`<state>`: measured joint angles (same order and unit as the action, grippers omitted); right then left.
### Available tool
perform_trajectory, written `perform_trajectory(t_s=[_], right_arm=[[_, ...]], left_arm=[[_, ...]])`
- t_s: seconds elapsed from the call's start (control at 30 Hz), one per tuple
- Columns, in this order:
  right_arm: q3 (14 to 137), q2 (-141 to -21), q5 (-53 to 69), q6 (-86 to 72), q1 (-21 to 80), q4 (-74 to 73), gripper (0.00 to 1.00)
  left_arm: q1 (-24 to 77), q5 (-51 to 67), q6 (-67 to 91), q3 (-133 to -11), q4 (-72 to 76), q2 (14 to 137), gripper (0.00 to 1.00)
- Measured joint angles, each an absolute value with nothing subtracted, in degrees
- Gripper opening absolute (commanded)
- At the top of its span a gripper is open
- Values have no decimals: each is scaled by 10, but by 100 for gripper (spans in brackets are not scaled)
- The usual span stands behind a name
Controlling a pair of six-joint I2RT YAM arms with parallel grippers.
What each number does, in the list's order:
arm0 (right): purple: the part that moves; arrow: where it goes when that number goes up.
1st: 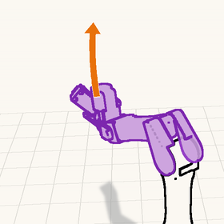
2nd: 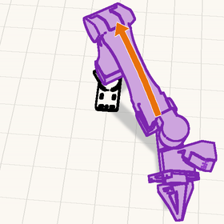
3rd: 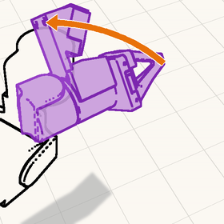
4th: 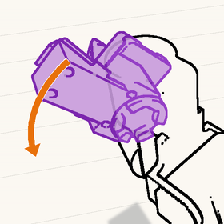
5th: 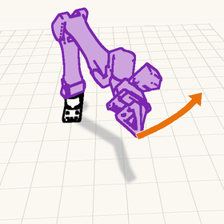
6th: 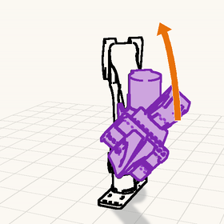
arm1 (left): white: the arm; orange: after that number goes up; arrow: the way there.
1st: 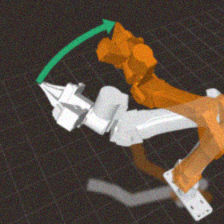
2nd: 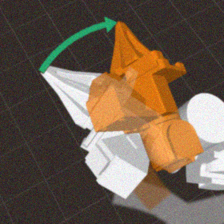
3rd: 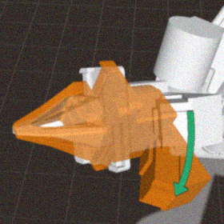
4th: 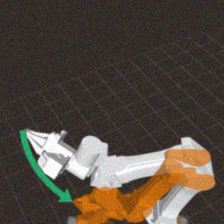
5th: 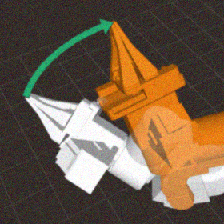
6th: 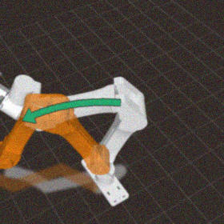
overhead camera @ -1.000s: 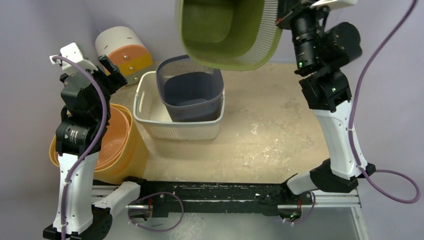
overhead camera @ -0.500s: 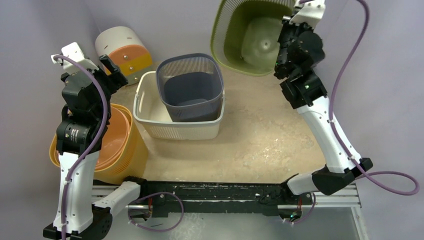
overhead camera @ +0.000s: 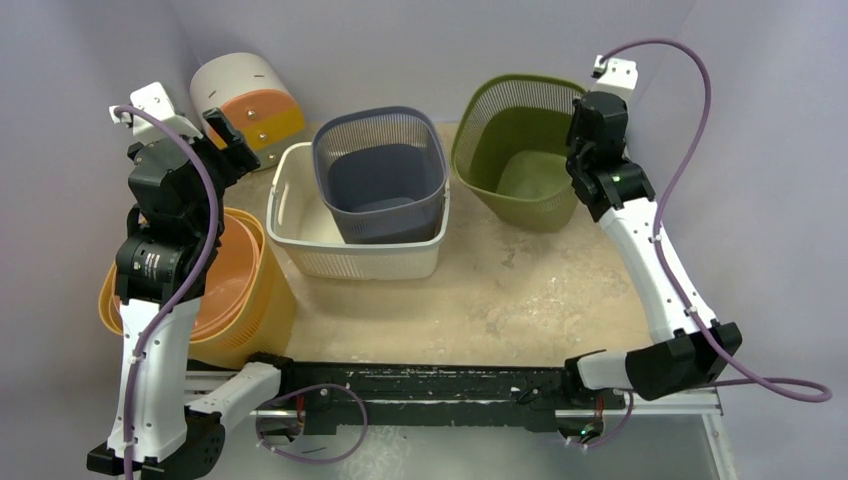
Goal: Turn the large container upside down
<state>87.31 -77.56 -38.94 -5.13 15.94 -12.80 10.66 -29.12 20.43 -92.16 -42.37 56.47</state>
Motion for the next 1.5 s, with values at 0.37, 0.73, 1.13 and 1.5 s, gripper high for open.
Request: perform_trajectory(t_s=[0.37,0.73,1.13,1.5], right_arm=[[820,-772,-239,-166,82,-182,0],[822,-826,-215,-194,58,-180,67],[1004,-830,-169,-170,66,-210,62],[1111,-961,-60,-134,234,-272,58]], left_arm=[[107,-289,204,-922,-425,567,77],[107,-289,204,-922,-425,567,77],[107,-285,204,-921,-425,582,77],[107,-274,205,-910,-424,589,77]])
